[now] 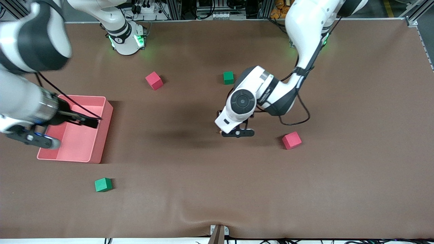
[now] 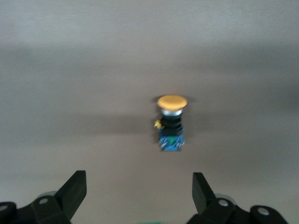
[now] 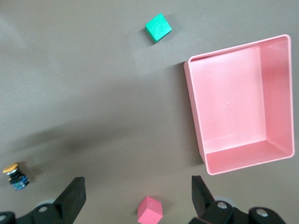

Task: Place and upright button with both arms
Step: 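Grasp the lying button with the left gripper while the right gripper retracts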

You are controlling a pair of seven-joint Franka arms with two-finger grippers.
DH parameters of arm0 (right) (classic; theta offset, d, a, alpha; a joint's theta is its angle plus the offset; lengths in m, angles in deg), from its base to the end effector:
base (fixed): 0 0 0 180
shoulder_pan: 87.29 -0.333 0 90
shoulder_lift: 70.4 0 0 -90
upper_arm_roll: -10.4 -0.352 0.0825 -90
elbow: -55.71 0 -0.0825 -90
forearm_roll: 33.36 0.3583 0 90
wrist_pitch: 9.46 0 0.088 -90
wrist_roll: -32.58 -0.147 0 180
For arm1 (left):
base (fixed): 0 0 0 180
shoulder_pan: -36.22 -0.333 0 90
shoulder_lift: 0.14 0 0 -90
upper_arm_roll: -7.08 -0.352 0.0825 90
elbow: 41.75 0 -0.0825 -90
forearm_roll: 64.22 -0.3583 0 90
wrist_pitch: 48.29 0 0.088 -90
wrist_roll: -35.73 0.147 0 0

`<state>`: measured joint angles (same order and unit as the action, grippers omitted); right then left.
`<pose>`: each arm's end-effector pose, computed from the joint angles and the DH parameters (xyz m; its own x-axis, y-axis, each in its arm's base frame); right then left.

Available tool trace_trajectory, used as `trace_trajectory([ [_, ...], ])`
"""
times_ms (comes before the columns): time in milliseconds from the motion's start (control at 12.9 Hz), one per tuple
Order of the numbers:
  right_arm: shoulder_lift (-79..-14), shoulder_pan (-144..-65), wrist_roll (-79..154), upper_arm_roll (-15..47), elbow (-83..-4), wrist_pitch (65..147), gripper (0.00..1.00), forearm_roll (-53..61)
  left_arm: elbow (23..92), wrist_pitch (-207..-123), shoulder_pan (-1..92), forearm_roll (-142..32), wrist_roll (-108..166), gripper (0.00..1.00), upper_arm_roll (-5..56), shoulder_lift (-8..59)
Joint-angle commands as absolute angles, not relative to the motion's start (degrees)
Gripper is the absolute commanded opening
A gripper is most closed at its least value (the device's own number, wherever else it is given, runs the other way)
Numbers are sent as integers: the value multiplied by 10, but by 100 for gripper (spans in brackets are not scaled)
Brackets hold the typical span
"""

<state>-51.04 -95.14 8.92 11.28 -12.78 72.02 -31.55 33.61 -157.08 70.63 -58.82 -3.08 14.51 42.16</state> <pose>0.6152 0.0820 0.5778 0.9525 -0.2831 -0.1122 -0.2827 -0.9590 0.0202 0.5418 -0.4718 0.2903 0.9741 0.0068 -0.2260 0.0154 -0.9992 0.0362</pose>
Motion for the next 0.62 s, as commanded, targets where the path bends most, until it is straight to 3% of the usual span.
trace_trajectory([
  [0, -563, -919, 67, 70, -160, 710, 100, -346, 298, -1603, 718, -582, -34, 100, 141, 467],
  [386, -734, -880, 82, 64, -371, 806, 100, -341, 272, -1636, 726, -560, -35, 100, 142, 511],
  [541, -752, -865, 105, 62, -392, 811, 100, -341, 276, -1635, 726, -556, -37, 100, 141, 516],
])
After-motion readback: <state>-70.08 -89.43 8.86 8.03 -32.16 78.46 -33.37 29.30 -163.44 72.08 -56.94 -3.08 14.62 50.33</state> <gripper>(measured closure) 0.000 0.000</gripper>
